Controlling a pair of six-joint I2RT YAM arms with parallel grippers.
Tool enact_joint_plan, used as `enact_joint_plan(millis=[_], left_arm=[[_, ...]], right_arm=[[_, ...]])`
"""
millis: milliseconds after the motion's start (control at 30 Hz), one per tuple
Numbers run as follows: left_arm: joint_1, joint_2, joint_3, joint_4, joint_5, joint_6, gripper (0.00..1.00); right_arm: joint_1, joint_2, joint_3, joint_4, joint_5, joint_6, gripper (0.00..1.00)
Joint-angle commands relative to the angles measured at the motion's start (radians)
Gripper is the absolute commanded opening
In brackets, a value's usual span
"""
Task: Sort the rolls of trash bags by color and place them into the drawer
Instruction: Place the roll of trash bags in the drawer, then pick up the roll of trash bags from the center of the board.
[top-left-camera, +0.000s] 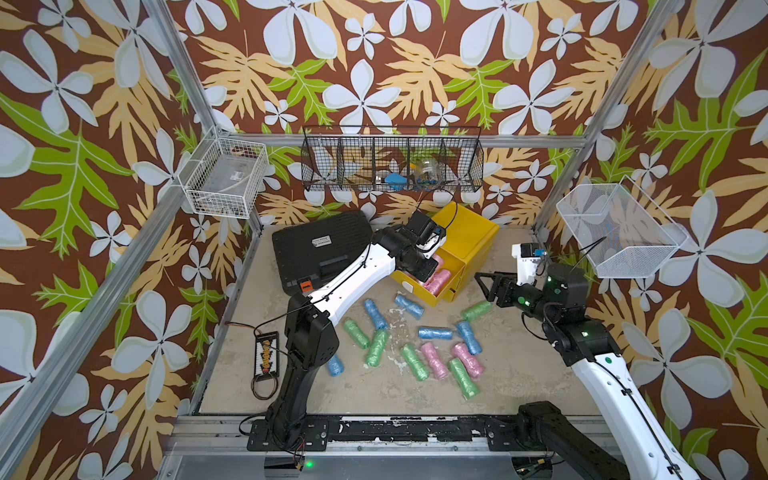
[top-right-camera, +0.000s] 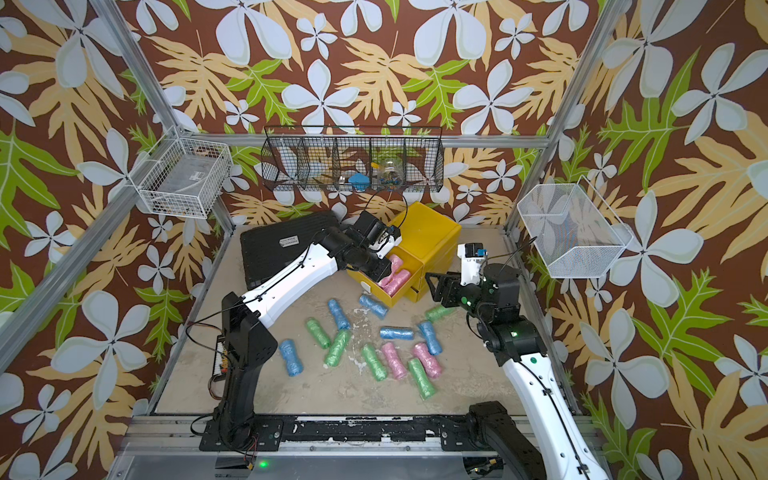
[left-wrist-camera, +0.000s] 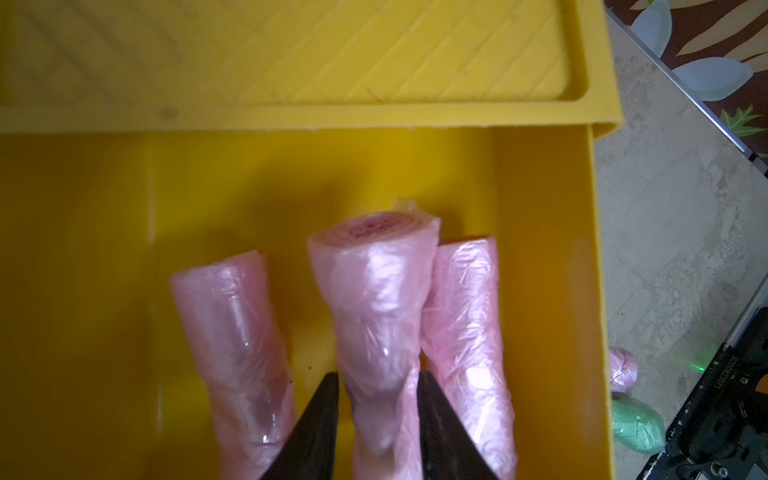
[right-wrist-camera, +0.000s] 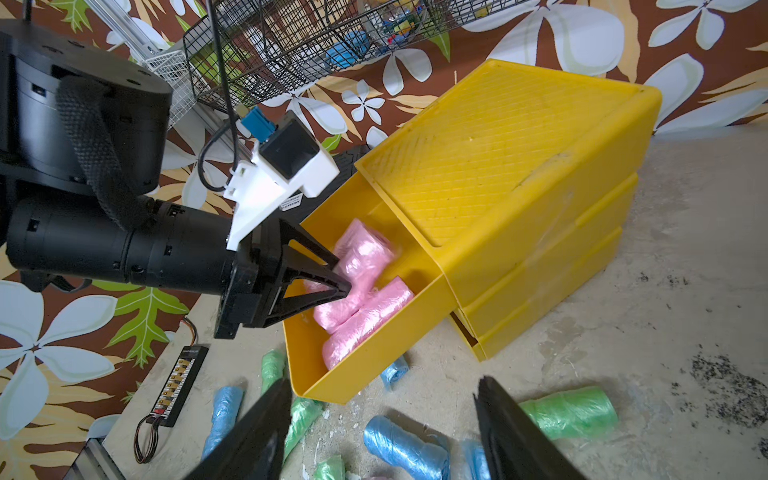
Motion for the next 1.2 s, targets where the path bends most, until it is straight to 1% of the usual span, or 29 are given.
enact_joint_plan(millis=[0, 167, 233, 300, 333, 500, 567, 633, 767, 833, 900, 967, 1067, 1167], left_arm=[[-0.003, -0.015, 0.036, 0.019, 0.008, -0.016, 0.39], [-0.001, -0.044, 0.072, 0.035, -0.007, -0.037, 0.40], [-0.002, -0.079, 0.052, 0.053, -0.018, -0.054, 0.40], [-0.002, -0.136, -0.004, 0.087, -0.024, -0.085, 0.39], [-0.002, -0.169, -0.046, 0.112, -0.026, -0.105, 0.39], [-0.001, -0.432, -0.413, 0.341, -0.032, -0.232, 0.40], [0.001, -0.525, -0.530, 0.402, -0.041, -0.275, 0.41], [0.003, -0.616, -0.650, 0.464, -0.038, -0.325, 0.42], [0.011, -0.802, -0.915, 0.600, -0.013, -0.440, 0.44], [0.014, -0.886, -1.034, 0.660, -0.013, -0.502, 0.45], [0.017, -0.971, -1.153, 0.719, -0.013, -0.557, 0.46], [0.020, -1.031, -1.238, 0.749, -0.015, -0.595, 0.47], [0.023, -1.093, -1.321, 0.763, -0.012, -0.629, 0.49], [0.024, -1.133, -1.374, 0.764, -0.005, -0.647, 0.49]], right_arm=[[0.002, 0.002, 0.009, 0.030, 0.008, 0.003, 0.72], [0.001, 0.000, 0.007, 0.029, 0.020, 0.002, 0.72], [0.001, 0.004, 0.002, 0.024, 0.024, -0.001, 0.71], [0.001, 0.014, -0.007, 0.005, 0.026, 0.000, 0.69], [0.002, 0.016, -0.014, -0.004, 0.027, 0.003, 0.68], [0.002, 0.000, -0.107, -0.048, 0.024, 0.032, 0.61], [0.002, -0.007, -0.140, -0.071, 0.019, 0.039, 0.59], [0.002, -0.010, -0.179, -0.095, -0.007, 0.046, 0.58], [0.018, -0.009, -0.257, -0.132, -0.087, 0.052, 0.51], [0.066, -0.023, -0.297, -0.124, -0.082, 0.072, 0.50], [0.146, -0.038, -0.342, -0.088, -0.071, 0.106, 0.51], [0.229, -0.031, -0.376, -0.054, -0.050, 0.138, 0.52], [0.320, 0.001, -0.423, 0.004, -0.033, 0.174, 0.53], [0.376, 0.036, -0.462, 0.061, -0.008, 0.201, 0.55]])
